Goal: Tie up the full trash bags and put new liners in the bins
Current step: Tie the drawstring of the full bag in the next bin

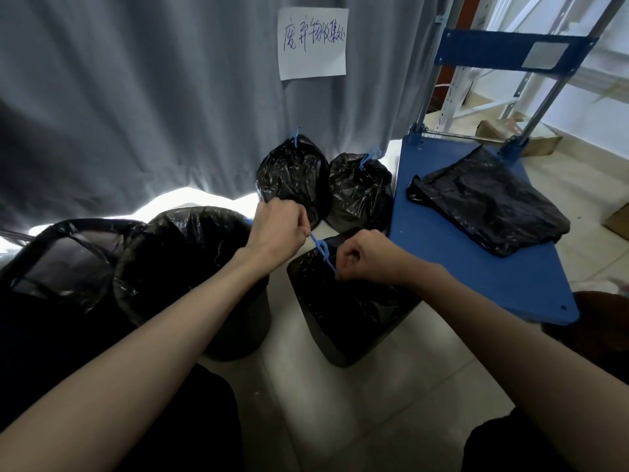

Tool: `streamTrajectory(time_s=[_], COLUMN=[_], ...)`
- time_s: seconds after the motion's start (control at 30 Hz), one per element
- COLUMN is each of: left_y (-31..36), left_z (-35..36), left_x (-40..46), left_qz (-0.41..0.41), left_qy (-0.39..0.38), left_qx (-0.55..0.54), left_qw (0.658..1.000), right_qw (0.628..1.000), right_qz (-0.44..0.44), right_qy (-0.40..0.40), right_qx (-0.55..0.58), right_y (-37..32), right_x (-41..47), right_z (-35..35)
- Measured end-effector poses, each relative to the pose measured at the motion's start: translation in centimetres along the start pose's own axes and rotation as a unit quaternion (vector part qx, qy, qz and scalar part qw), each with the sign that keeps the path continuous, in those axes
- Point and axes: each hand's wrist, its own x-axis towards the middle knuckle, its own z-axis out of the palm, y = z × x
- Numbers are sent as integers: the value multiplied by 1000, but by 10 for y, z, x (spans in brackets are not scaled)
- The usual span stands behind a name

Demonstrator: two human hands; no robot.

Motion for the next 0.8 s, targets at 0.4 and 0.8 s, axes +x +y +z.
streamTrajectory(time_s=[0.4,0.8], left_y=[-1,24], left_z=[-8,26], left_x=[1,-5], left_qz=[37,106], left_qy=[-199,-100], left_qx=[56,-57], left_qw=[978,988], right_qw=[995,973], right_qz=[49,84], right_qy=[5,137], right_qx=[-87,165], right_y=[17,13], right_x=[4,1], right_z=[5,-5])
